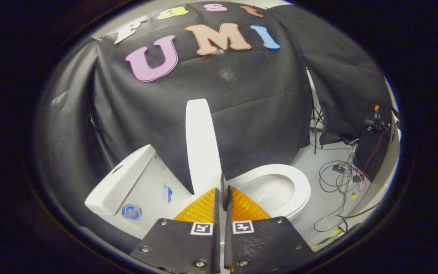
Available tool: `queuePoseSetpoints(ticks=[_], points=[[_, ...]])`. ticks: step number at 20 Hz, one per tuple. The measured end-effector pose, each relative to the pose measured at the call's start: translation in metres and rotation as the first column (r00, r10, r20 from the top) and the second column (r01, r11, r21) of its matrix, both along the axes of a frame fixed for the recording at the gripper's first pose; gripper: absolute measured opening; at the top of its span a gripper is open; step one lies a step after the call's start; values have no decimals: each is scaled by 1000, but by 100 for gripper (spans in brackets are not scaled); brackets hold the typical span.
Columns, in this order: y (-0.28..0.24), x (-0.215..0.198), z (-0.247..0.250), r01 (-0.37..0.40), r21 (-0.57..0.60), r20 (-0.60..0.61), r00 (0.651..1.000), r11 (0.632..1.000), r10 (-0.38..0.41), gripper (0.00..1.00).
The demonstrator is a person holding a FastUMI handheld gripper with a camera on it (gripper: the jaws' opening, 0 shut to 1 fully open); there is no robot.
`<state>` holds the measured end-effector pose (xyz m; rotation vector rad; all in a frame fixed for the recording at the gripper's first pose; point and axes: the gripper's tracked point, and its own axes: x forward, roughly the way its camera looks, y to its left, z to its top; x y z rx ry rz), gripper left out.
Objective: Open the toilet lid.
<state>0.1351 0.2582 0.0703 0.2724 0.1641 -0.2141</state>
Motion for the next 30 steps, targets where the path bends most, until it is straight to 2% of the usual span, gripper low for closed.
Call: queuePoseSetpoints(ticks=[7,16,23,30], points=[[29,0,6,-20,-115,-8,1000,993,20,5],[65,-1,6,-51,-195,-1,999,980,51,5],[87,0,3,-46,-256,27,998,966,54,5],[104,-2,-5,-70,-247,44,996,966,83,5]])
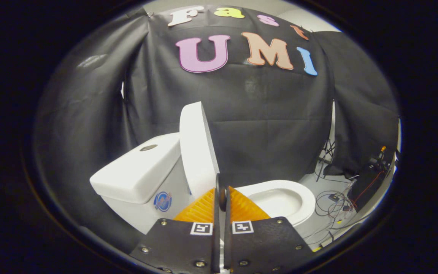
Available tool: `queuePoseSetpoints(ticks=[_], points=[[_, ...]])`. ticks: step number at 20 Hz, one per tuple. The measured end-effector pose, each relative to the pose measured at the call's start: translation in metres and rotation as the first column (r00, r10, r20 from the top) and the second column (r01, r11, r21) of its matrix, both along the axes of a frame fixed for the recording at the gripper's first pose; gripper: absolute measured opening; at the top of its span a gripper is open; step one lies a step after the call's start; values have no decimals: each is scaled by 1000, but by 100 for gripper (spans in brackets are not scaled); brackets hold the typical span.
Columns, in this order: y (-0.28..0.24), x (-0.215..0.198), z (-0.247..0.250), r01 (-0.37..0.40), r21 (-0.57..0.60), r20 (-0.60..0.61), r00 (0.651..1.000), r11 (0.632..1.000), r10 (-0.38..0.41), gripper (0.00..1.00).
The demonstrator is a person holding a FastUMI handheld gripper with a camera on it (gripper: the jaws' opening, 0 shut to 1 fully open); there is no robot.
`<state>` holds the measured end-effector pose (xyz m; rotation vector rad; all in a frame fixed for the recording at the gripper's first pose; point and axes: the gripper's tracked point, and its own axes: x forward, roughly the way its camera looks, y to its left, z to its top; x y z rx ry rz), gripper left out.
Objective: Open the toilet lid.
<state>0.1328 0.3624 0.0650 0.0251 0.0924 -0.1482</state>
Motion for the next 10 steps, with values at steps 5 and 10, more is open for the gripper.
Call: queuePoseSetpoints(ticks=[5,10], points=[[13,2,-1,-26,-9,-1,1000,1000,26,4],[24,3,-4,-52,13,0,999,999,52,4]])
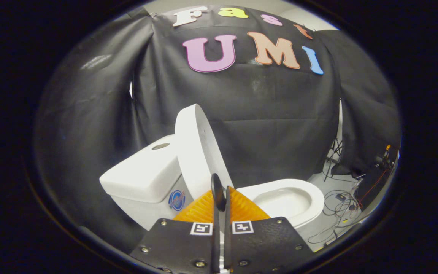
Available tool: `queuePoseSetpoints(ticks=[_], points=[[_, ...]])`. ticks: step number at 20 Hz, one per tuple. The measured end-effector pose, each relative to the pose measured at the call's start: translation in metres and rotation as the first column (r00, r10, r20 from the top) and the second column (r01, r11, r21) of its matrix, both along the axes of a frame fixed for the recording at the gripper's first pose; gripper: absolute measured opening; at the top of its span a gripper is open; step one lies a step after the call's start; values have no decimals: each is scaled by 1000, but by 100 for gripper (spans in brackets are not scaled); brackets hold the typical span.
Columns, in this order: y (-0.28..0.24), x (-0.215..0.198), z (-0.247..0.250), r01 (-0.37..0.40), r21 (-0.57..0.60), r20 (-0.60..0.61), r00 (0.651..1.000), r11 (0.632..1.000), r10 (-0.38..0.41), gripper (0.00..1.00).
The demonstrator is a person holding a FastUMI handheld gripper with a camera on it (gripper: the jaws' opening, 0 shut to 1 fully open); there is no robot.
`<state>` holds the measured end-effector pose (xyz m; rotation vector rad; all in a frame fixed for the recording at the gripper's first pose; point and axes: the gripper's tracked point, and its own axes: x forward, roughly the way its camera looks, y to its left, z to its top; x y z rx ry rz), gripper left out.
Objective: Open the toilet lid.
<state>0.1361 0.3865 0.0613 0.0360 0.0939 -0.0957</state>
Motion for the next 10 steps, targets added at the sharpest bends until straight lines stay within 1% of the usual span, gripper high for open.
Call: queuePoseSetpoints(ticks=[8,10], points=[[5,1,1,-7,-3,-9,1000,1000,7,5],[11,0,1,-21,-15,-22,1000,1000,21,5]])
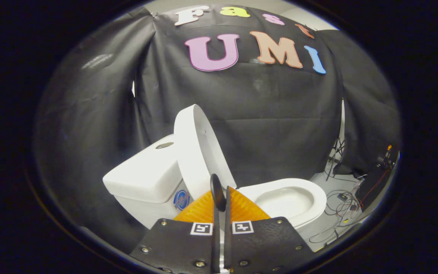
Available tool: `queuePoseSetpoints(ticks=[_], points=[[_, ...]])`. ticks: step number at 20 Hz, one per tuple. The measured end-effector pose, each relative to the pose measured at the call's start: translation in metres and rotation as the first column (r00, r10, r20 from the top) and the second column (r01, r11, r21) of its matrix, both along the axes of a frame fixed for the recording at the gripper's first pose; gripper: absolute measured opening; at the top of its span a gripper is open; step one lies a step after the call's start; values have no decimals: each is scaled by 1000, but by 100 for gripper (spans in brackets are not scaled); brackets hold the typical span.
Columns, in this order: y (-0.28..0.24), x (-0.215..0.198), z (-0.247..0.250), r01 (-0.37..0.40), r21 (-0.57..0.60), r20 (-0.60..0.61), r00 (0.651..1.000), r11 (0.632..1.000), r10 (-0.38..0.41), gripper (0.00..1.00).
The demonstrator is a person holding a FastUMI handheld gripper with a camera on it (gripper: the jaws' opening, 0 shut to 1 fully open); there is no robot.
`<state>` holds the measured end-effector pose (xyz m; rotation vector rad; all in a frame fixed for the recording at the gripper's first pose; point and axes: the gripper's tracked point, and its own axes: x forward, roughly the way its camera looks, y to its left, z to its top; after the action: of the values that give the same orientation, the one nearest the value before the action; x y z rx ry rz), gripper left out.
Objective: Open the toilet lid.
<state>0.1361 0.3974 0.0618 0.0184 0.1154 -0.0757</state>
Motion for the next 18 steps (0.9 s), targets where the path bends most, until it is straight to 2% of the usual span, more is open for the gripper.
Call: queuePoseSetpoints(ticks=[4,6,8,16,18], points=[[6,-11,2,-42,-93,-35,999,995,39,5],[18,-19,7,-118,-86,-15,993,989,117,5],[15,-38,21,-147,-58,37,988,987,150,28],[-37,-60,51,-151,-50,139,978,987,156,99],[-64,-59,50,-129,-66,132,982,989,137,99]])
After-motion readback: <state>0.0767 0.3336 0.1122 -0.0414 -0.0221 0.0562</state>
